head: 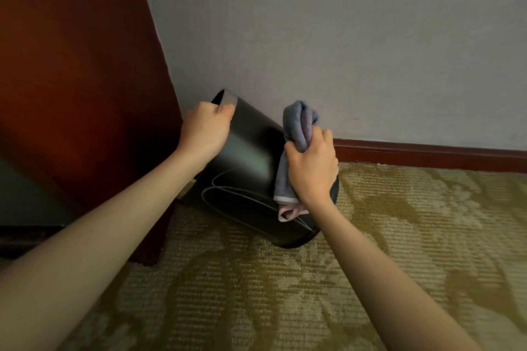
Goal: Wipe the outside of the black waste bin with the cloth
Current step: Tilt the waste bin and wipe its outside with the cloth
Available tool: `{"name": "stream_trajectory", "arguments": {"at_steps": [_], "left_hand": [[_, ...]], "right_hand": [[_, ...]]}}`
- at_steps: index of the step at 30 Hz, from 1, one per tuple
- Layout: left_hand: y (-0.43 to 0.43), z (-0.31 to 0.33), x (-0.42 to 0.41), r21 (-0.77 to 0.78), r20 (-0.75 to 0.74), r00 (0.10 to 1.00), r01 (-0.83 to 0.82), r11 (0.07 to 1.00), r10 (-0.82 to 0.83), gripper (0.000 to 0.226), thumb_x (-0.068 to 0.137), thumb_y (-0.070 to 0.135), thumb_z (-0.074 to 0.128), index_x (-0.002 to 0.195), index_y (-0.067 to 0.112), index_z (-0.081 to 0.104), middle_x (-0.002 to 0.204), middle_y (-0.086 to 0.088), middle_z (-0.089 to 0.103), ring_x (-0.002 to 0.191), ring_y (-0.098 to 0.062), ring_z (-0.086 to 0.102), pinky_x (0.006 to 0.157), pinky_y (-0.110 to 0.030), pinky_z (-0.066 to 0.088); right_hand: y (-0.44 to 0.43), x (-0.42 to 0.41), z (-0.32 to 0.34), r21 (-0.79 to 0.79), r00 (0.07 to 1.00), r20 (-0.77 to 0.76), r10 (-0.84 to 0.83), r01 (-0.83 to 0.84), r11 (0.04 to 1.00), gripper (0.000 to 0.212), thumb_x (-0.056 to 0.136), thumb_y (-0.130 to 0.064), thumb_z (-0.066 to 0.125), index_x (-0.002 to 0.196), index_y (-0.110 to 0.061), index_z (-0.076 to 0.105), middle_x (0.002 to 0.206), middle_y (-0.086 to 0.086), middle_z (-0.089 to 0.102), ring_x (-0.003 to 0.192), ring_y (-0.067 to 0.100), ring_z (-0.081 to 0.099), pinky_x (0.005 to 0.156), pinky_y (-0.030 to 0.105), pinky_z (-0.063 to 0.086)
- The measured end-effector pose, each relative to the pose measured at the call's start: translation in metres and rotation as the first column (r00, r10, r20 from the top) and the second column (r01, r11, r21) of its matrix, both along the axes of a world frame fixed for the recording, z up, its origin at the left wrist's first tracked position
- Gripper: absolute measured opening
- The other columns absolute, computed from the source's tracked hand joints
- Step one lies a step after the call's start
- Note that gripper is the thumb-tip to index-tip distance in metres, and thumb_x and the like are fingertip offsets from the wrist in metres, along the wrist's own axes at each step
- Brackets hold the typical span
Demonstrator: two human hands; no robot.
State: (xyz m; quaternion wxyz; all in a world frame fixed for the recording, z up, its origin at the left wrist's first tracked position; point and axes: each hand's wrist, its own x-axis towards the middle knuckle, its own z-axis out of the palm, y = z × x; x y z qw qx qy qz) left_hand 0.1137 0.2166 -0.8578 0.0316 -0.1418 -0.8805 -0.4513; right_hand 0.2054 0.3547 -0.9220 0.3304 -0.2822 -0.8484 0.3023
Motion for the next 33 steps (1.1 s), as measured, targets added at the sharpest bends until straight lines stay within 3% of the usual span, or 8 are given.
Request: {"name": "stream_trajectory", "arguments": {"at_steps": [3,5,8,12,16,24,28,33], "left_hand": [[-0.001,0.002,0.007,0.047,-0.125,0.990,0.071,0.996,-0.065,0.033,0.087,0.014,0.050,0.054,0.011,0.051,0.053,-0.004,0.048,0.050,-0.009,0.044,0.050,-0.027,0.033],[-0.005,-0.003,0.013,0.026,-0.177,0.975,0.144,0.989,-0.137,0.017,0.090,0.018,0.052,0.089,0.008,0.066,0.077,-0.002,0.063,0.066,-0.007,0.056,0.057,-0.015,0.043],[-0.023,-0.022,0.026,-0.057,-0.278,0.908,0.311,0.949,-0.314,0.032,0.094,0.035,0.047,0.116,0.014,0.058,0.095,0.008,0.061,0.078,0.003,0.058,0.064,-0.005,0.045],[-0.045,-0.059,0.042,-0.234,-0.346,0.780,0.466,0.853,-0.521,0.035,0.095,0.046,0.033,0.097,0.018,0.054,0.081,0.012,0.056,0.071,-0.002,0.055,0.060,-0.019,0.045],[-0.038,-0.069,0.039,-0.201,-0.458,0.748,0.440,0.875,-0.481,0.050,0.098,0.048,0.029,0.073,0.011,0.051,0.060,0.015,0.040,0.048,0.000,0.041,0.039,-0.027,0.036],[-0.021,-0.054,0.039,-0.334,-0.515,0.661,0.431,0.838,-0.545,0.055,0.100,0.043,0.027,0.069,0.005,0.054,0.053,0.005,0.046,0.040,-0.009,0.041,0.036,-0.023,0.032],[-0.010,-0.045,0.048,-0.345,-0.522,0.697,0.355,0.869,-0.492,0.046,0.098,0.038,0.034,0.067,0.008,0.051,0.050,0.010,0.036,0.037,-0.008,0.031,0.040,-0.016,0.019],[-0.020,-0.043,0.049,-0.212,-0.472,0.818,0.256,0.943,-0.328,0.047,0.098,0.037,0.032,0.065,0.009,0.050,0.045,-0.001,0.042,0.036,-0.020,0.042,0.037,-0.031,0.030]], "right_hand": [[0.022,0.009,-0.008,-0.048,0.997,0.042,-0.061,0.063,0.997,0.030,0.083,-0.033,0.056,0.100,-0.008,0.053,0.102,0.014,0.051,0.080,0.038,0.054,0.063,0.036,0.033],[0.036,0.013,-0.012,-0.089,0.992,0.077,-0.101,0.108,0.990,0.032,0.083,-0.034,0.056,0.104,-0.009,0.054,0.105,0.014,0.054,0.084,0.038,0.055,0.065,0.037,0.035],[0.059,0.019,-0.017,-0.215,0.974,0.131,-0.183,0.209,0.954,0.034,0.083,-0.034,0.057,0.108,-0.011,0.056,0.108,0.015,0.058,0.092,0.039,0.058,0.071,0.037,0.039],[0.080,0.029,-0.026,-0.300,0.948,0.204,-0.243,0.296,0.907,0.040,0.083,-0.037,0.056,0.116,-0.014,0.056,0.111,0.015,0.060,0.097,0.039,0.058,0.079,0.041,0.043],[0.083,0.035,-0.036,-0.379,0.950,0.159,-0.270,0.311,0.872,0.035,0.082,-0.035,0.058,0.111,-0.015,0.059,0.097,0.008,0.062,0.088,0.033,0.060,0.072,0.037,0.043],[0.104,0.039,-0.039,-0.571,0.965,0.099,-0.241,0.254,0.781,0.022,0.078,-0.030,0.063,0.094,-0.015,0.061,0.084,0.006,0.058,0.077,0.027,0.055,0.069,0.034,0.044],[0.116,0.043,-0.030,-0.575,0.976,0.070,-0.204,0.207,0.792,0.012,0.075,-0.028,0.066,0.079,-0.018,0.059,0.070,-0.004,0.057,0.065,0.017,0.056,0.060,0.026,0.043],[0.124,0.045,-0.015,-0.558,0.983,0.059,-0.172,0.175,0.811,0.013,0.073,-0.027,0.067,0.077,-0.018,0.059,0.074,0.000,0.061,0.067,0.018,0.059,0.061,0.028,0.046]]}}
